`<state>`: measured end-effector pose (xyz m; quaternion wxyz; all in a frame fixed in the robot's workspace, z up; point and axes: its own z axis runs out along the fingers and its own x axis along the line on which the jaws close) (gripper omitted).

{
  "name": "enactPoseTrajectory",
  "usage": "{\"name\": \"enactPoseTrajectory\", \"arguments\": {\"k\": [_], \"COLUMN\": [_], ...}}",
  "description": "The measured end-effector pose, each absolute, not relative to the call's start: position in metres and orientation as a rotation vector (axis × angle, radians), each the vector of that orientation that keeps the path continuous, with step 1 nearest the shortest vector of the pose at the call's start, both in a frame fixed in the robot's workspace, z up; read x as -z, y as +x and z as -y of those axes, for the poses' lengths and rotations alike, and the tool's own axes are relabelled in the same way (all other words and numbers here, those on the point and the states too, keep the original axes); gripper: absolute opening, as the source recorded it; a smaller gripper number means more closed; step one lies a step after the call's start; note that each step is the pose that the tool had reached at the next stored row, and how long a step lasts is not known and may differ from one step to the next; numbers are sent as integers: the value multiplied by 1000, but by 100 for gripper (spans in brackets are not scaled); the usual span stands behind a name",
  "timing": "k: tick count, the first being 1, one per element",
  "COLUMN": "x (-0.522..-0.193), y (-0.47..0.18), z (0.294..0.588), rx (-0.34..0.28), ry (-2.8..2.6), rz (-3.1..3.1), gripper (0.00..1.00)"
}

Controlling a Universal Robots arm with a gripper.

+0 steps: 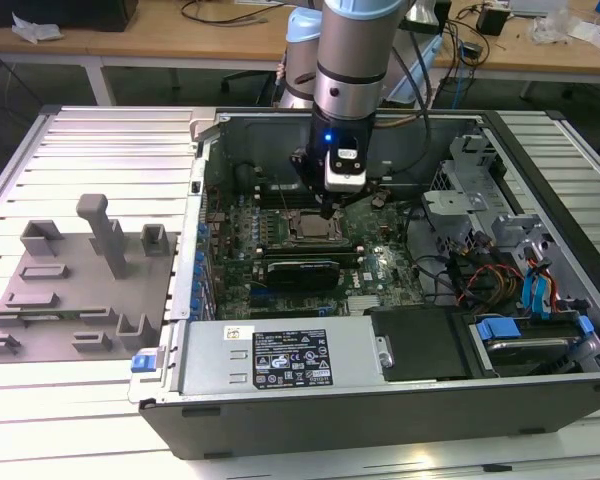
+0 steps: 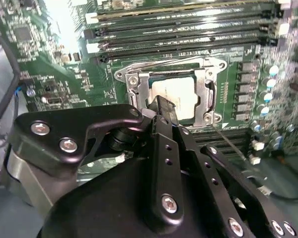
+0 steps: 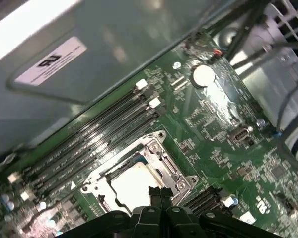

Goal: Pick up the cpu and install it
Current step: 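Close the cpu cover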

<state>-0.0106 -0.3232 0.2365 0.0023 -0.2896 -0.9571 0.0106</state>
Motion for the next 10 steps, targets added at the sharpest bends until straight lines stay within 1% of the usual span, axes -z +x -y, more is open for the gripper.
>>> {"name": "enactPoseTrajectory", "arguments": {"k": [10], "x": [-236], "y": [-11], "z": [323], "rx": [-34], "ry": [-517], "rz": [3097], "gripper": [11]}}
